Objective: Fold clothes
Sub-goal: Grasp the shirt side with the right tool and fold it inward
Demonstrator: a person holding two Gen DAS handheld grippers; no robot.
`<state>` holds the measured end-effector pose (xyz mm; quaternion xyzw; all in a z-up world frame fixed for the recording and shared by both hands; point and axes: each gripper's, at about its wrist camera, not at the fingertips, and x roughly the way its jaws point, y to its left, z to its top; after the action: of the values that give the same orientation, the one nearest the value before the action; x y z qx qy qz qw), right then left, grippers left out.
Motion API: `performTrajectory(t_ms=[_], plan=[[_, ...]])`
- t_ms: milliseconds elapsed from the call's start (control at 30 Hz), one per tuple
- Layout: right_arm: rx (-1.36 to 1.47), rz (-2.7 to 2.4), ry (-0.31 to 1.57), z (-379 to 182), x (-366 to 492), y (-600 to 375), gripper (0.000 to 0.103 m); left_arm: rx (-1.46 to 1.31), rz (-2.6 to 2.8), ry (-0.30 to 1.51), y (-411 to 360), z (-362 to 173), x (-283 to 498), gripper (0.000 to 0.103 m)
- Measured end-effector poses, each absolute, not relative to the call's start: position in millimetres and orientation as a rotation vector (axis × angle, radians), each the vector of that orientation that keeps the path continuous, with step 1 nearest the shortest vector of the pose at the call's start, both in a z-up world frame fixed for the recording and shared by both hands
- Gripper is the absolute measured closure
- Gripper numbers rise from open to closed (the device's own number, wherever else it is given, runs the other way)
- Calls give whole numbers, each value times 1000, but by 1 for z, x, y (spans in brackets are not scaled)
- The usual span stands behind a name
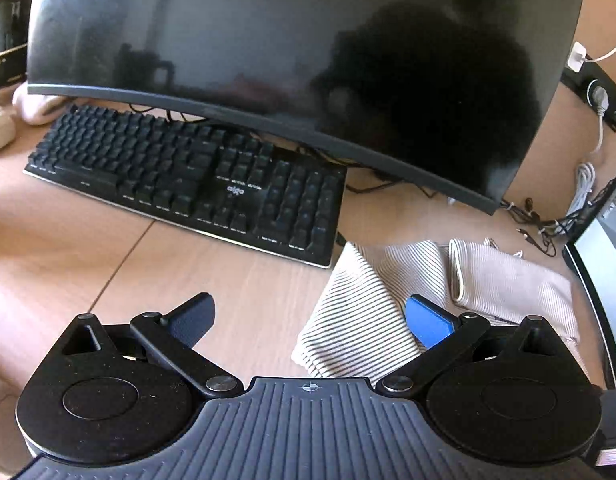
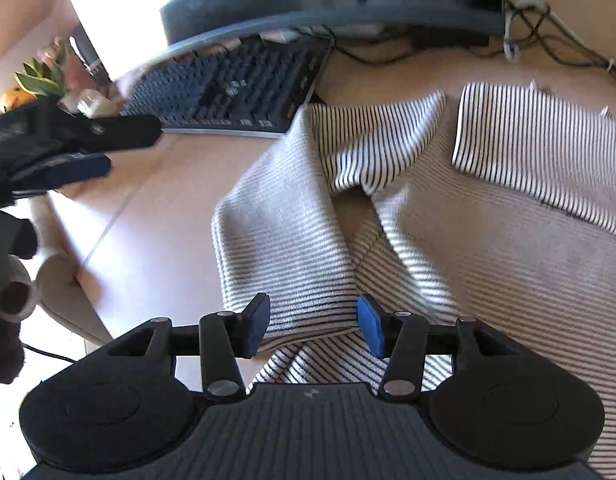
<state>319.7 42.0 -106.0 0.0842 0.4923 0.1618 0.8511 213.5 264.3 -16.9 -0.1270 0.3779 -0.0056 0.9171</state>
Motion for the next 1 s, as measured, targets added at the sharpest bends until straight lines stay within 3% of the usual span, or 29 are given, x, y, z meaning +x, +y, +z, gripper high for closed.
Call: performTrajectory(t_ms=[67,133,167,200,600,733,867,1000], plan=[[156,342,1016,-106,318,48,55,-266,-20,782,265,-19,215,0],[157,366,991,-104,316,51,74,-278,-27,788,267,-21,216,0],[155,374,982,-102,317,50,92,-285,-27,791,267,-22,218,0],[150,372,973,-99,318,48,102,-292,-27,794,268,-23,220,0],[134,256,702,-21,317,-21,103,-323,-112,778,229,-16,246,0],[248,291,818,-30,317,-52,101,-271,-191,770,209,-13,246,0],[238,269,868,-57,306,-53,89,36,-361,775,172,-16,218,0],[252,254,902,-76,296,-57,70,459,-421,793,139,-49,182,0]])
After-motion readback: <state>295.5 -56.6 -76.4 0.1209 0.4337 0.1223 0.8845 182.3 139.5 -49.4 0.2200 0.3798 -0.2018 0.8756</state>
